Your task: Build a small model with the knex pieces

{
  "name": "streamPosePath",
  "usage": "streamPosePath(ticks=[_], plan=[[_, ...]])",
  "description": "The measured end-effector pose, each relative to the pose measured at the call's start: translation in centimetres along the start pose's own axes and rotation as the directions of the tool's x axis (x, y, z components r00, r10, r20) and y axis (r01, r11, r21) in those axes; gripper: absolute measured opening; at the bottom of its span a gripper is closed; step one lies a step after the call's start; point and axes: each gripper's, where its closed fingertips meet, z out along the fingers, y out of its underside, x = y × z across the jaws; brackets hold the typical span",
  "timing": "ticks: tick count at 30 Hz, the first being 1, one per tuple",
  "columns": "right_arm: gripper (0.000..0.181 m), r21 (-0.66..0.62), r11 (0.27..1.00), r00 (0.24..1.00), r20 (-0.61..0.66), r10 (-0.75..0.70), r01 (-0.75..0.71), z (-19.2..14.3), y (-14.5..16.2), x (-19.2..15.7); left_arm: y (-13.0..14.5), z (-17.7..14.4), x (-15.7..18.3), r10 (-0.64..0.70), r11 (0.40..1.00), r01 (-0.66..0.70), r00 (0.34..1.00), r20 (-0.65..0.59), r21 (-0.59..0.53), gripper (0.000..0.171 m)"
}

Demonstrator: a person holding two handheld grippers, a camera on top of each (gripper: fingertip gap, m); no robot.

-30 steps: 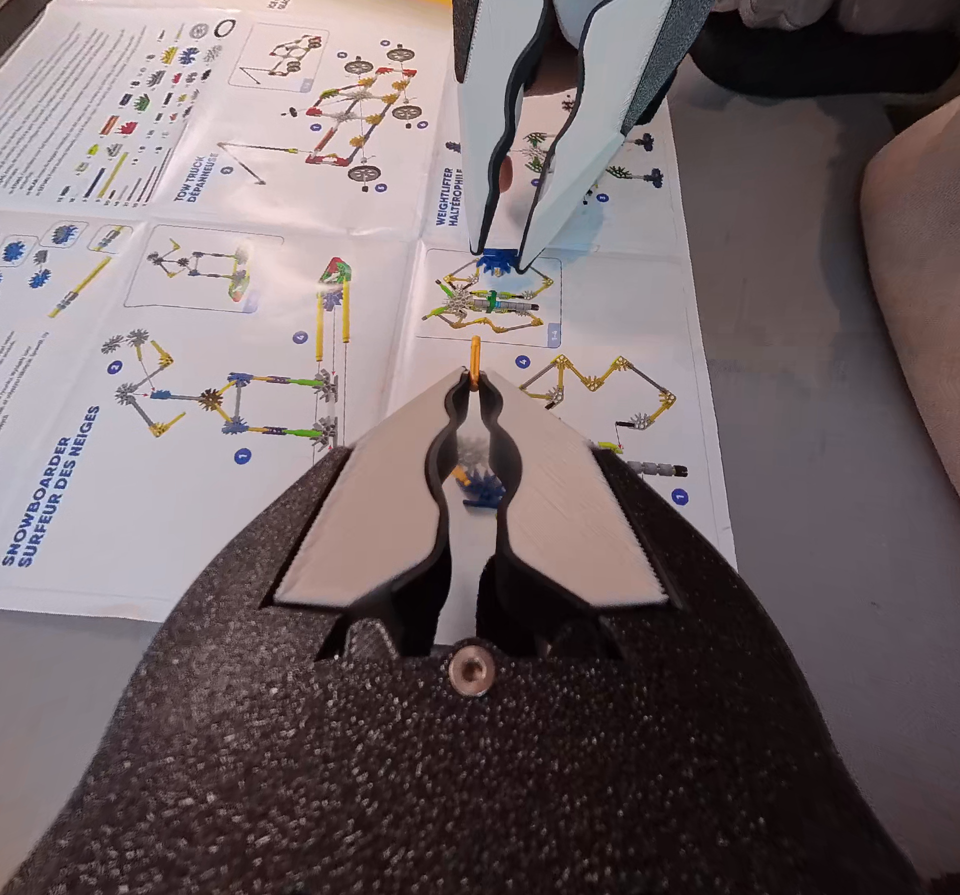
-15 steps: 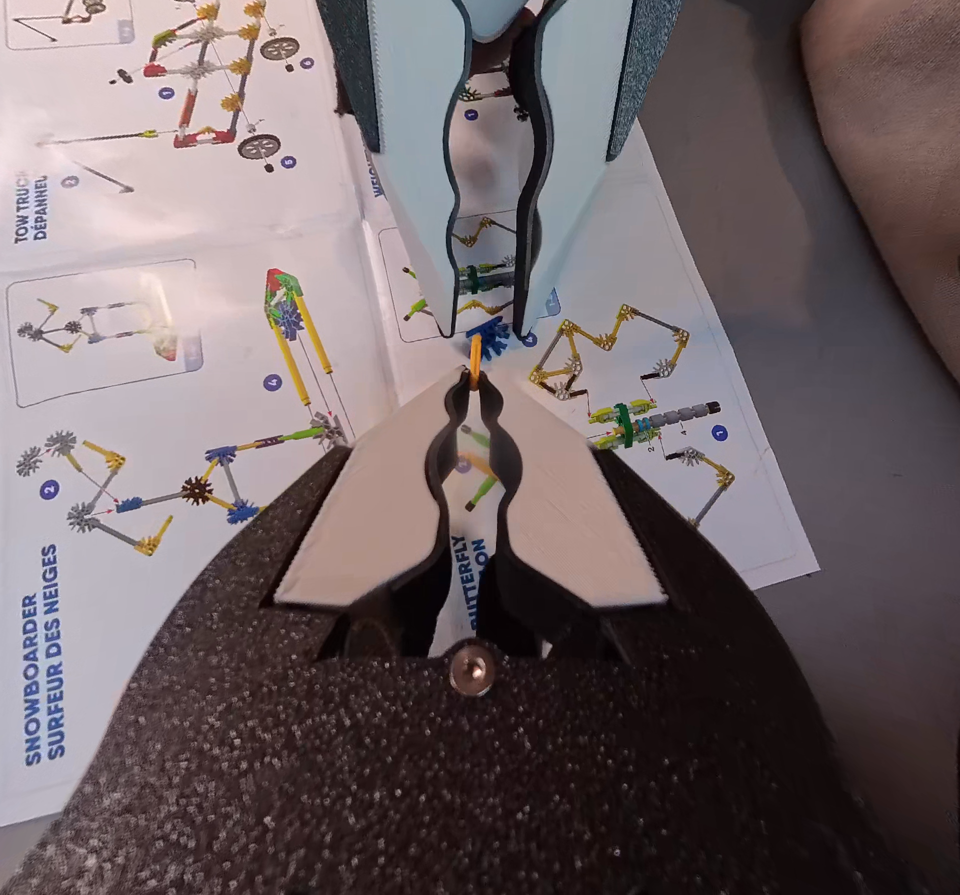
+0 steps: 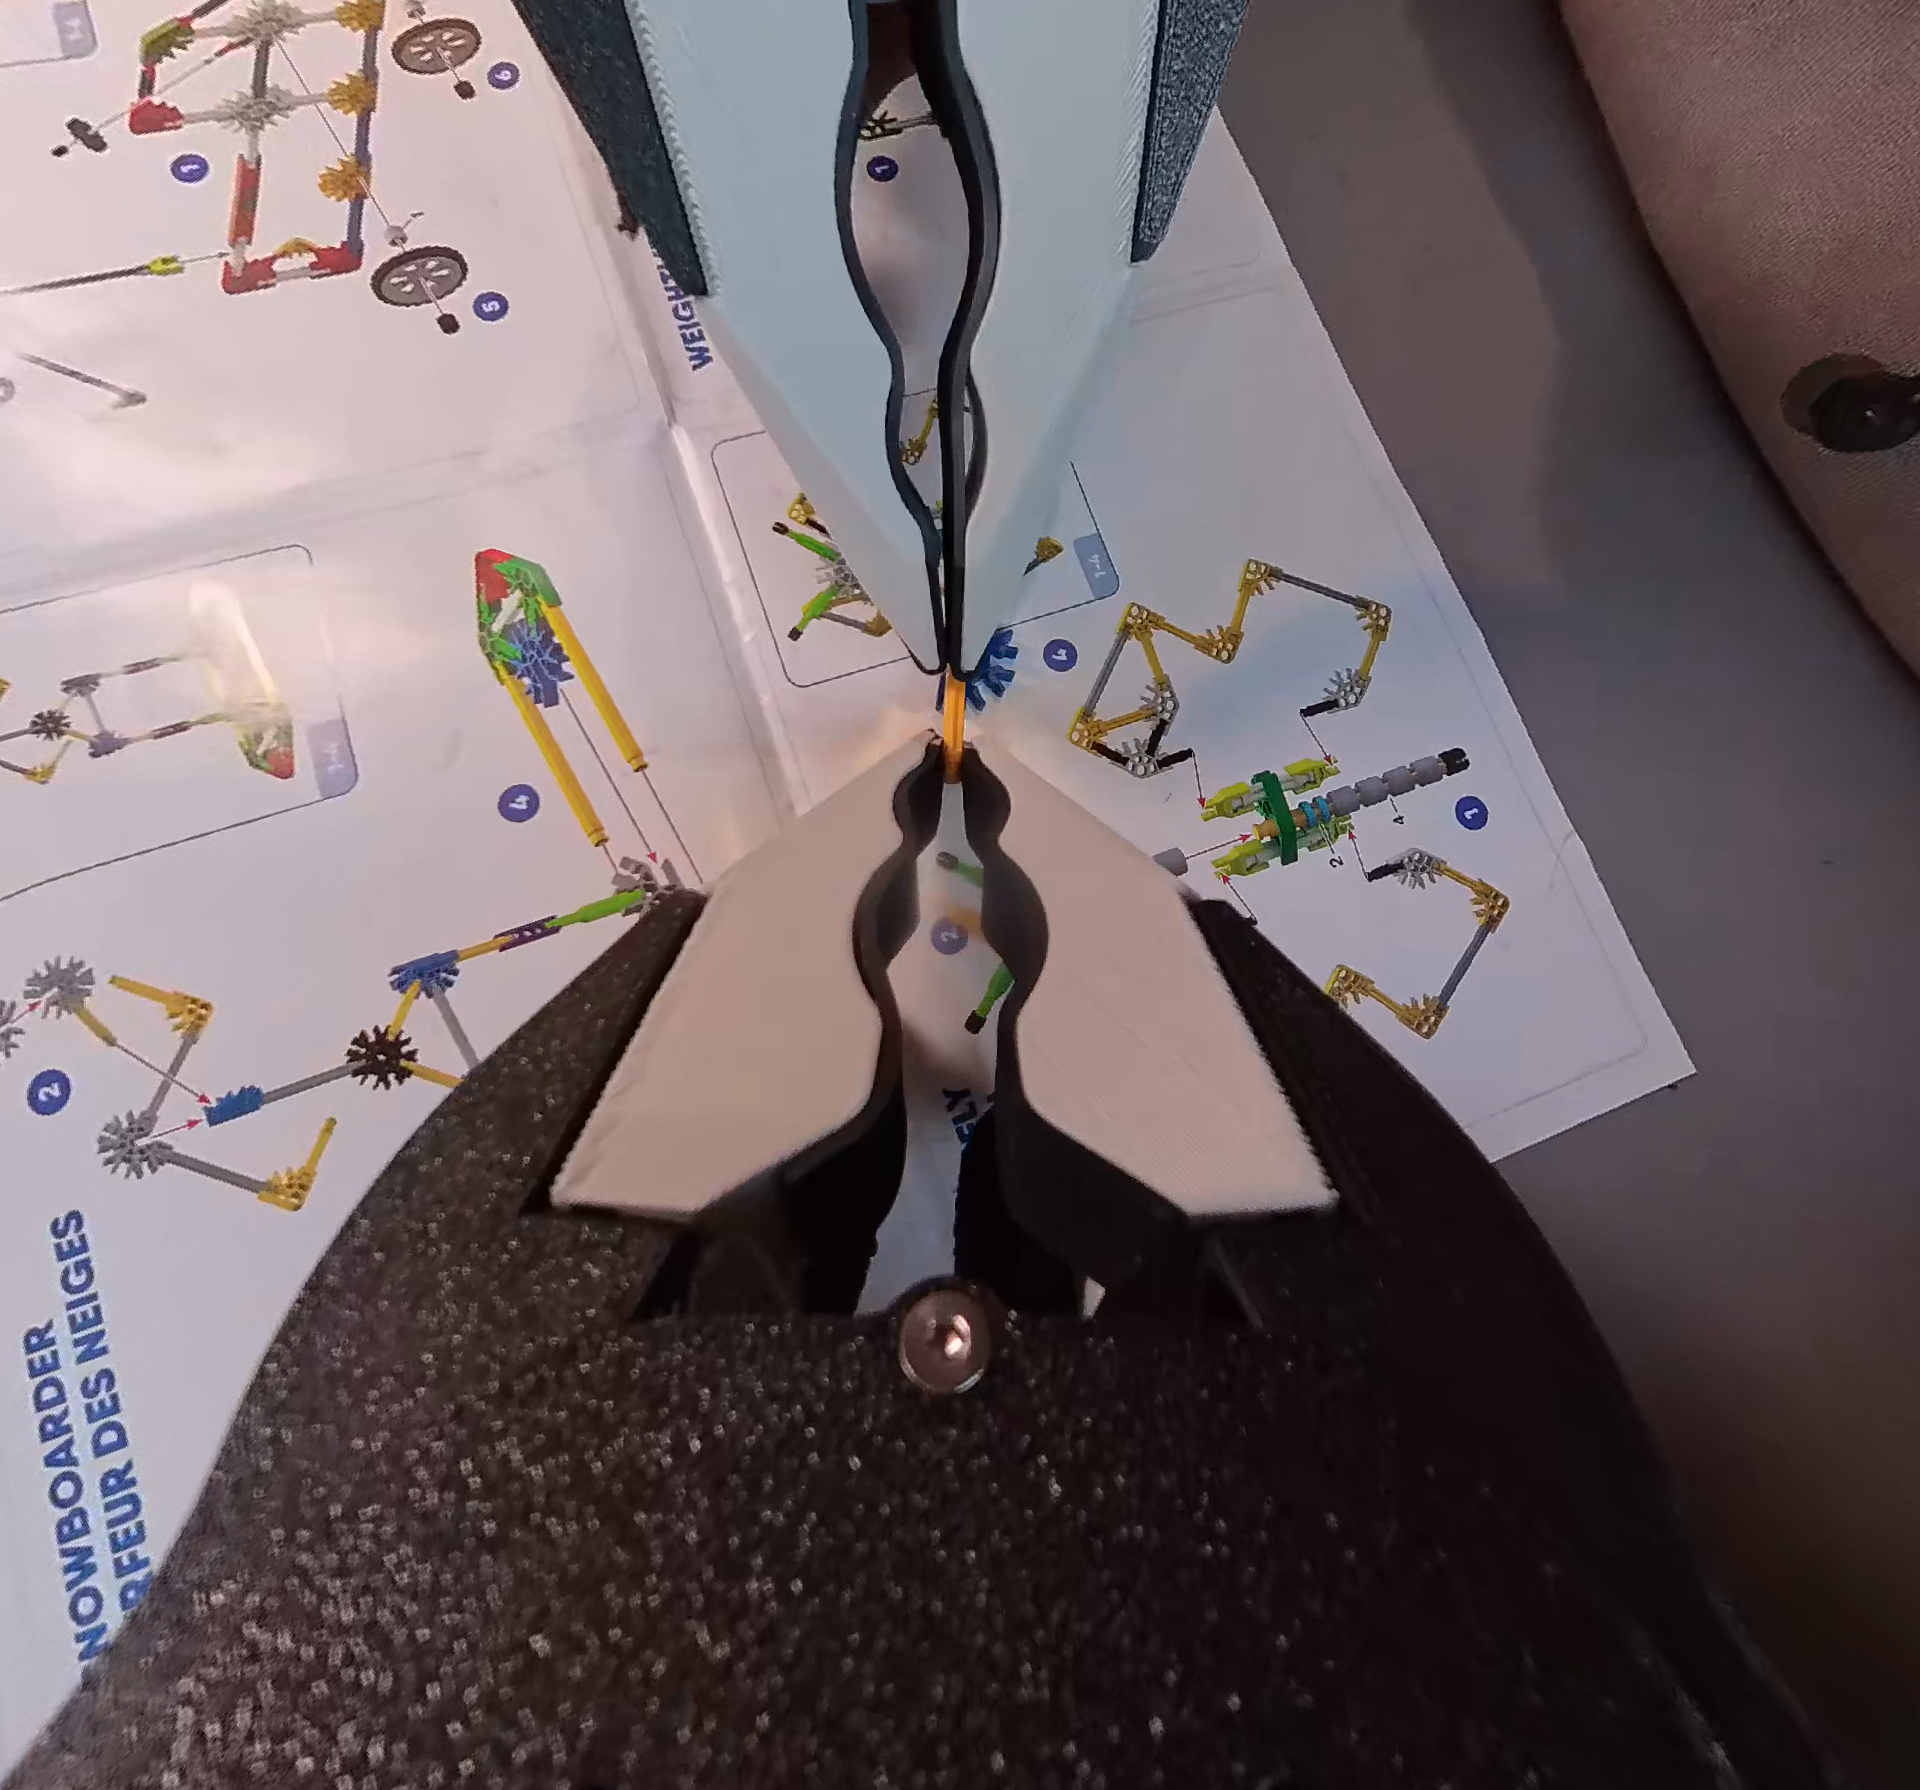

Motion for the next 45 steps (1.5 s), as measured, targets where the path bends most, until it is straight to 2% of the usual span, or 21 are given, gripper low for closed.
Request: streamPosePath(ticks=[20, 23, 26, 30, 38, 42, 45], plan=[[0.000, -0.086, 0.995, 0.999, -0.013, 0.047, -0.048, 0.4, 0.1, 0.0, 0.2, -0.2, -0.3, 0.013, 1.000, -0.013, 1.000, -0.007, -0.011, 0.004], [0.000, -0.129, 0.988, 0.997, -0.008, 0.082, -0.082, 0.5, 0.1, 0.0, 0.0, -0.5, -0.5, -0.008, 1.000, 0.008, 1.000, 0.021, -0.008, 0.008], [0.000, -0.190, 0.976, 0.994, -0.018, 0.105, -0.106, 0.5, 0.1, 0.0, -0.6, -1.1, -0.5, -0.021, 1.000, 0.021, 0.999, 0.043, 0.017, 0.000], [0.000, -0.253, 0.958, 0.991, -0.015, 0.134, -0.134, 0.6, 0.2, 0.0, 0.0, -0.5, -0.6, -0.023, 0.999, 0.024, 0.998, 0.056, -0.021, 0.000], [0.000, -0.323, 0.941, 0.994, -0.062, 0.087, -0.103, 0.7, 0.2, 0.0, 0.0, -0.2, -0.7, -0.037, 0.999, 0.037, 0.998, 0.055, -0.008, 0.000], [0.000, -0.269, 0.957, 0.992, -0.092, 0.085, -0.107, 0.7, 0.1, 0.0, 0.0, -0.3, -0.7, -0.021, 1.000, 0.022, 0.996, 0.082, -0.015, 0.000], [0.000, -0.130, 0.967, 0.971, -0.122, 0.204, -0.219, -0.1, -0.3, 1.0, -0.4, -0.5, -1.3, -0.036, 0.999, 0.035, 0.989, 0.142, 0.015, 0.000]])
